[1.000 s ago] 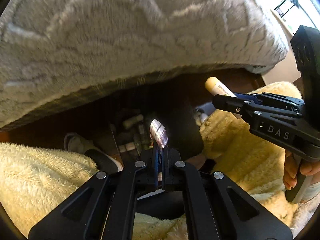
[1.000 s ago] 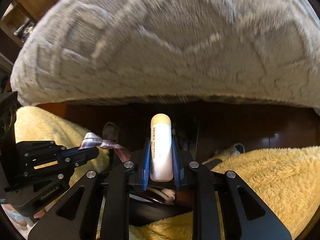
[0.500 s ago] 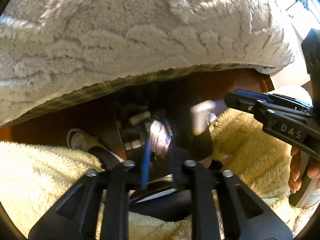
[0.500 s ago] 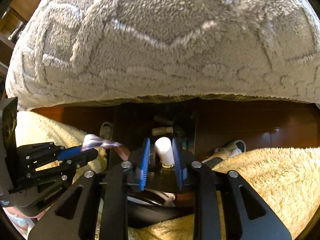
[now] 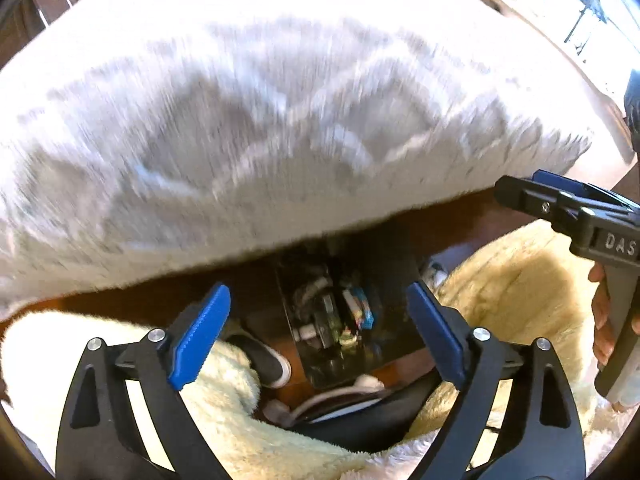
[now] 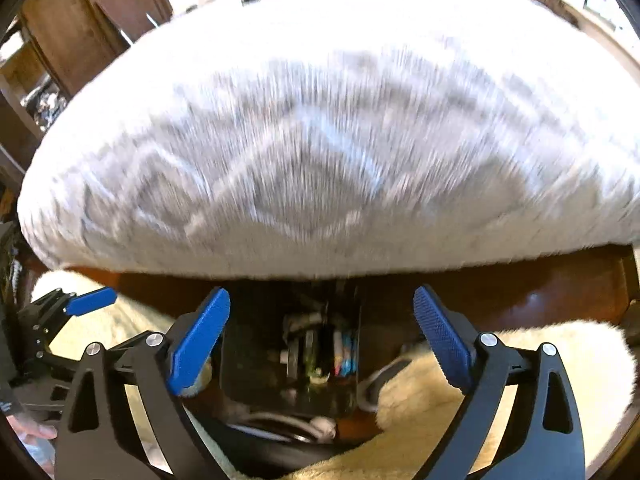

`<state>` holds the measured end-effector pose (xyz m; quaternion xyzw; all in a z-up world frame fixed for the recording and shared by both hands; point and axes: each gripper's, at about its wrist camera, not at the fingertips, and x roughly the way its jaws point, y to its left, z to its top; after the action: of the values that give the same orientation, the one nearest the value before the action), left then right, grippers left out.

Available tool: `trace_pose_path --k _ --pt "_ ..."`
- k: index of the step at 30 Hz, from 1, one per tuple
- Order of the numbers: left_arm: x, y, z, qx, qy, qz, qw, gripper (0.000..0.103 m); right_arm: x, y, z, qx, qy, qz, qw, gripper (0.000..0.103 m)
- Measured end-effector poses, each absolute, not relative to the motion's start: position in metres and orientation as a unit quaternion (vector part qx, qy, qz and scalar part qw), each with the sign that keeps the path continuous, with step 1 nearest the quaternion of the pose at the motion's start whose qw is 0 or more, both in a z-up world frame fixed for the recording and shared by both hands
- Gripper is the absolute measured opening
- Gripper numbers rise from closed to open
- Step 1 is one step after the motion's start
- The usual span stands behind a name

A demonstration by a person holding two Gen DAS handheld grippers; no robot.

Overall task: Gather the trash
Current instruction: 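Grasp the black thread spool with left tool while right tool grasps the white cloth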

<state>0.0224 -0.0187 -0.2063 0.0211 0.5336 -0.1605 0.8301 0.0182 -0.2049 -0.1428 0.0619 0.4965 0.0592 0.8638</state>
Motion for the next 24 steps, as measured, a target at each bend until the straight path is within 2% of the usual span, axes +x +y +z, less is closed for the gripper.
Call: trace_pose_path --k 7,13,24 --pt "0.043 -0.004 -0.133 0.017 0.462 -0.163 0.872 0.09 0.036 -0.21 -0.076 0.043 0.421 0.041 0.905 0.096" --pt "0.086 0.001 -0.094 0.017 0.422 -0.143 0.895 0.09 0.079 -0.205 -0.038 0.032 0.382 0.046 0.923 0.096" --pt "0.19 -0.002 -0.089 0.025 0.417 -0.115 0.901 0.09 0.192 -0.193 -0.047 0.051 0.384 0.056 0.92 0.096"
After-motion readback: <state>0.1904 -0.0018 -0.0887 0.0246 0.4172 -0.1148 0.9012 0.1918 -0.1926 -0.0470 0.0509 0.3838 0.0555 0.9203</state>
